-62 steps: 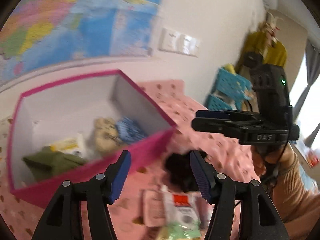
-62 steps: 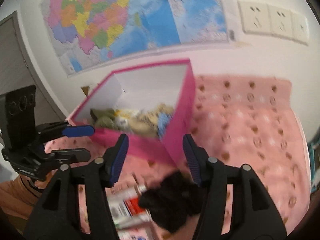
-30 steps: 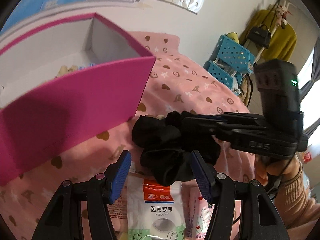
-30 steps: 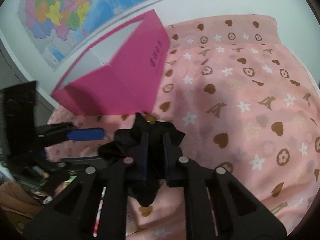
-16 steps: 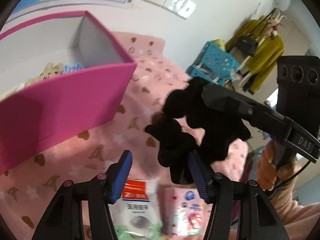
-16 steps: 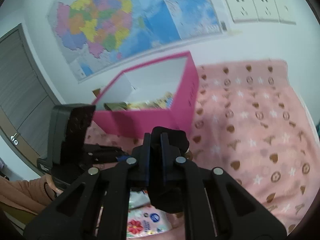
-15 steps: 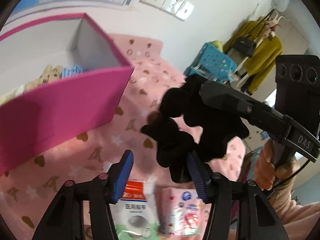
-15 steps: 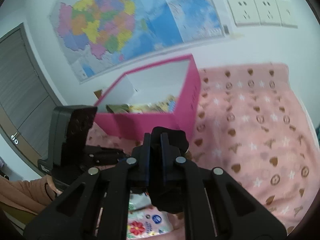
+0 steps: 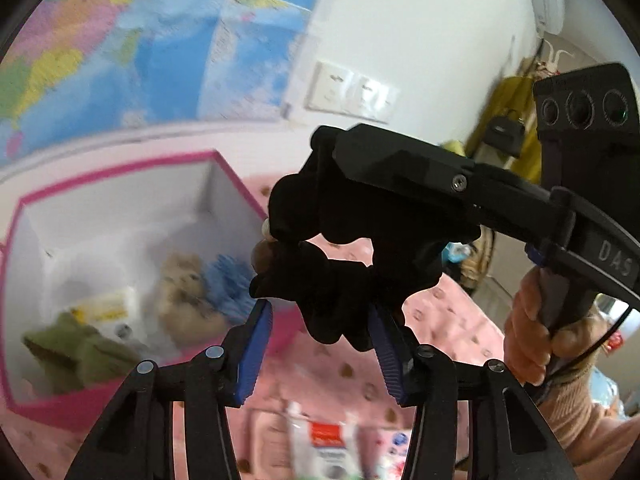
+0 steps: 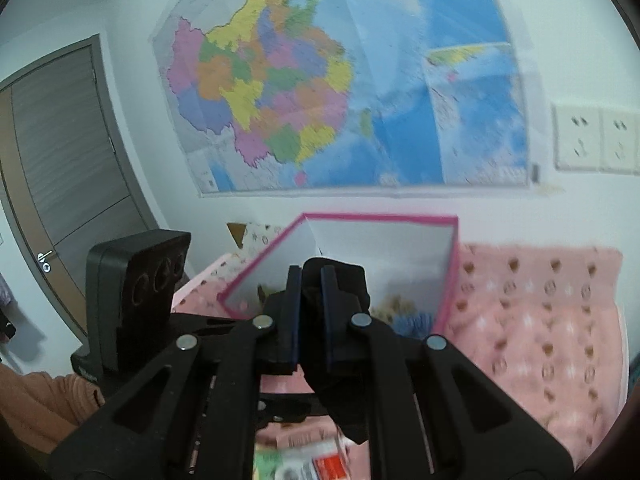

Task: Organize soft objects
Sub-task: 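Carry the black scrunchie into the magenta box and open the right gripper, then move the right gripper down to the pink floral tissue pack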

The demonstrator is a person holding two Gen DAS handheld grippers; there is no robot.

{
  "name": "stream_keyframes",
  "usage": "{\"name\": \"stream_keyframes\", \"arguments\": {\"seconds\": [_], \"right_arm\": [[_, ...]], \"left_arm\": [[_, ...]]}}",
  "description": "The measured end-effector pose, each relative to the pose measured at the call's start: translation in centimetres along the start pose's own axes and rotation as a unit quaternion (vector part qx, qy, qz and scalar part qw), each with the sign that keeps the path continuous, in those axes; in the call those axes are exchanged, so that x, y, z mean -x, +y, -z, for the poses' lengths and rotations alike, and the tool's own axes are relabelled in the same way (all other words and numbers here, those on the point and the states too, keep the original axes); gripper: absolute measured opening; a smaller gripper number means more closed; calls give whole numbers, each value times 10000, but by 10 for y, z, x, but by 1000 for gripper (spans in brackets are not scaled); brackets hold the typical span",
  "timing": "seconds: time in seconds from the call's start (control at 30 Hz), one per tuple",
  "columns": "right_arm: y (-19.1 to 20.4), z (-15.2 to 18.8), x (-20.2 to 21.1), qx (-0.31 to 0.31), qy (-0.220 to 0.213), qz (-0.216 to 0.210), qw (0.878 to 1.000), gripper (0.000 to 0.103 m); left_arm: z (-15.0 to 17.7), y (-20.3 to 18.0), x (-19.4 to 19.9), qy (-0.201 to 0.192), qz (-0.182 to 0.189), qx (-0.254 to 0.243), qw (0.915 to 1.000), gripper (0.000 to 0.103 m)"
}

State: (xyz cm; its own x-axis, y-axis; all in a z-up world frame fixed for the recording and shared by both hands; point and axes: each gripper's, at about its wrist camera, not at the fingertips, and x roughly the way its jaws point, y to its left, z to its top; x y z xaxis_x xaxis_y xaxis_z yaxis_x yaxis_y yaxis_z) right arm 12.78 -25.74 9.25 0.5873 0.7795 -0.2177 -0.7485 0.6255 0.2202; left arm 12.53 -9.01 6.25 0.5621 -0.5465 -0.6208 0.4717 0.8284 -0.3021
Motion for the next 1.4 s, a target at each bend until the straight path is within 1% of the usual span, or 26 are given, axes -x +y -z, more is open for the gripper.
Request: {"name": "stream_keyframes", "arguments": {"seconds": [0.07,0.13,0.17,0.23,0.27,0.3,0.37,0.43,0.5,0.53,0.63,0.77,0.87,1.0,1.1,1.17,1.23,1.33,1.4], "right_arm": [[-3,-7,-12,30,5,12,10000,10],[-12,-12,-28,-56,66,-14,10000,10],[-17,-13,-35,-99,98,-20,9999,10],[-27,-11,-53,-163,216,15,9996,10],[-32,-10,-58,-215,266,18,9994,10],[-40,-6,-70,-335,401,-33,9986,10],[-51,1,-84,-448,533,0,9976,11],[-64,11,-101,-553,858,183,9946,17],[-69,19,-108,-465,1027,578,9919,19],[-69,21,-108,-447,1041,633,9916,20],[-67,21,-94,-360,886,807,9921,30],[-59,22,-70,-388,783,736,9935,31],[-50,25,-50,-461,764,584,9943,31],[-36,35,-18,-557,702,377,9953,33],[-28,43,-2,-620,692,219,9954,41],[-24,52,9,-643,729,168,9951,43],[-20,64,16,-696,856,85,9939,43],[-16,88,23,-760,1100,144,9909,44],[-15,105,25,-784,1324,191,9879,50]], "left_arm": [[-8,8,-1,-46,-192,38,9998,49],[-15,24,-5,-35,-431,141,9990,49],[-16,30,-6,-19,-466,199,9987,49],[-21,39,-12,32,-619,296,9976,49],[-22,46,-17,77,-755,318,9966,49],[-23,50,-20,117,-811,341,9961,49],[-21,58,-32,246,-908,425,9947,49],[-19,67,-44,360,-998,523,9930,48],[-14,71,-47,401,-1033,589,9921,48],[-12,73,-47,399,-1055,621,9917,48],[-9,75,-43,319,-1109,588,9916,48],[-6,69,-30,161,-1082,533,9926,48],[1,61,-14,29,-1041,430,9936,49],[9,47,5,-113,-865,293,9958,51],[18,36,18,-172,-696,186,9973,54],[26,29,26,-194,-608,96,9979,56],[37,21,31,-149,-474,36,9988,56],[54,12,30,24,-324,-21,9995,56],[67,6,28,145,-256,-80,9995,56]]}}
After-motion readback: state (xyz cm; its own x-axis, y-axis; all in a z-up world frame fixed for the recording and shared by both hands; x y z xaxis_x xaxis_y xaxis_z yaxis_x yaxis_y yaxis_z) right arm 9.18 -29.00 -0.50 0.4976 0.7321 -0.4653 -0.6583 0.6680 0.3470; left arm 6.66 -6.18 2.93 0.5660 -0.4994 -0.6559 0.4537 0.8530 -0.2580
